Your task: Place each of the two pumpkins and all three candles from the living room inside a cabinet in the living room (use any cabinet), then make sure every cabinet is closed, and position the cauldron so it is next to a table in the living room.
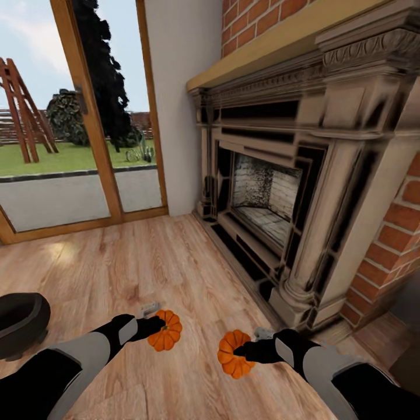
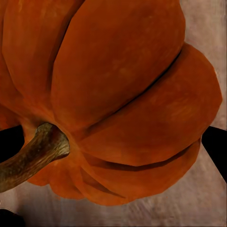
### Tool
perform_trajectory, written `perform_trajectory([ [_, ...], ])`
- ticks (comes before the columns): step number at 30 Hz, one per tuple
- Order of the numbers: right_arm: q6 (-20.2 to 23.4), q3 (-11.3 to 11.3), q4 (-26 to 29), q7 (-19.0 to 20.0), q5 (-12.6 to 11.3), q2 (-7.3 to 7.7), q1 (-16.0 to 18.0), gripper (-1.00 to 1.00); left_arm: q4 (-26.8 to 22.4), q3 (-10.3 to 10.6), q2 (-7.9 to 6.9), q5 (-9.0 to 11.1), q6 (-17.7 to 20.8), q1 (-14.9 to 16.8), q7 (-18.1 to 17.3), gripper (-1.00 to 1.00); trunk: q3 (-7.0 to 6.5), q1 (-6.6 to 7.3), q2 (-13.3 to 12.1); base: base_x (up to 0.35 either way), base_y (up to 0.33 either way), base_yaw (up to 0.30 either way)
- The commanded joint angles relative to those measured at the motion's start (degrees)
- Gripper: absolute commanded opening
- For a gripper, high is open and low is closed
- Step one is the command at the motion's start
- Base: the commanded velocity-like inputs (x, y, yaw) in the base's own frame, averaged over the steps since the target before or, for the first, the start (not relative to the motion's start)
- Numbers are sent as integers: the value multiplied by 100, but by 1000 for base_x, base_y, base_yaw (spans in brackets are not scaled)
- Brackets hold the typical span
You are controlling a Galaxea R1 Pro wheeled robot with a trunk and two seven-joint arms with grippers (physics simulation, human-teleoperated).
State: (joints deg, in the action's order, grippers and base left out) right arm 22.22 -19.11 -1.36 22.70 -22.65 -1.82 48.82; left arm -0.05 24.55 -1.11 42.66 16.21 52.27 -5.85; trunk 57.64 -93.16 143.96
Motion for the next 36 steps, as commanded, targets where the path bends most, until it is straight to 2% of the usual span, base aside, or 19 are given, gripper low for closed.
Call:
perform_trajectory([
  [1, 3, 30, -1, 22, -105, 3, -97, -100, -7, 22, -3, 51, -58, 2, -16, -100, -3, 5, 3, -222, 11, -230],
  [2, -8, 30, -1, 23, -112, 15, -261, -100, -7, 23, -3, 49, -321, 2, -31, -100, -10, 5, 3, -96, 5, -210],
  [5, -53, 32, 0, 23, -116, 29, -515, -100, 9, 23, -3, 48, -566, 2, -43, -100, -33, 5, 3, -42, 2, -200],
  [8, -384, 36, 3, 22, -117, 110, -789, -100, 19, 17, -8, 49, -640, -3, -47, -100, -57, 5, 3, -10, 0, -192],
  [10, -492, 35, 4, 23, -117, 174, -835, -100, 21, 16, -10, 50, -655, -5, -45, -100, -73, 5, 3, -3, 0, -189],
  [12, -590, 31, 1, 23, -117, 354, -876, -100, 22, 15, -8, 50, -674, -10, -29, -100, -89, 5, 3, -1, 0, -189],
  [15, -619, 30, 3, 23, -117, 434, -921, -100, 27, 17, -5, 50, -685, -33, -6, -100, -112, 5, 3, 0, 0, -190],
  [22, -639, 30, 4, 26, -122, 472, -969, -100, 28, 23, 16, 44, -689, -126, 5, -100, -168, 5, 3, -97, 0, -193],
  [27, -646, 31, 12, 32, -123, 481, -979, -100, 31, 24, 115, 49, -681, -138, 5, -100, -208, 5, 3, -292, 0, -194],
  [29, -781, 27, 13, 37, -118, 481, -980, -100, 37, 24, 145, 49, -680, -144, 5, -100, -223, 5, 3, -122, 0, -194],
  [36, -897, 50, 55, 83, -101, 484, -976, -100, 40, 24, 147, 55, -680, -172, 7, -100, -242, 5, 3, -15, 0, -69],
])
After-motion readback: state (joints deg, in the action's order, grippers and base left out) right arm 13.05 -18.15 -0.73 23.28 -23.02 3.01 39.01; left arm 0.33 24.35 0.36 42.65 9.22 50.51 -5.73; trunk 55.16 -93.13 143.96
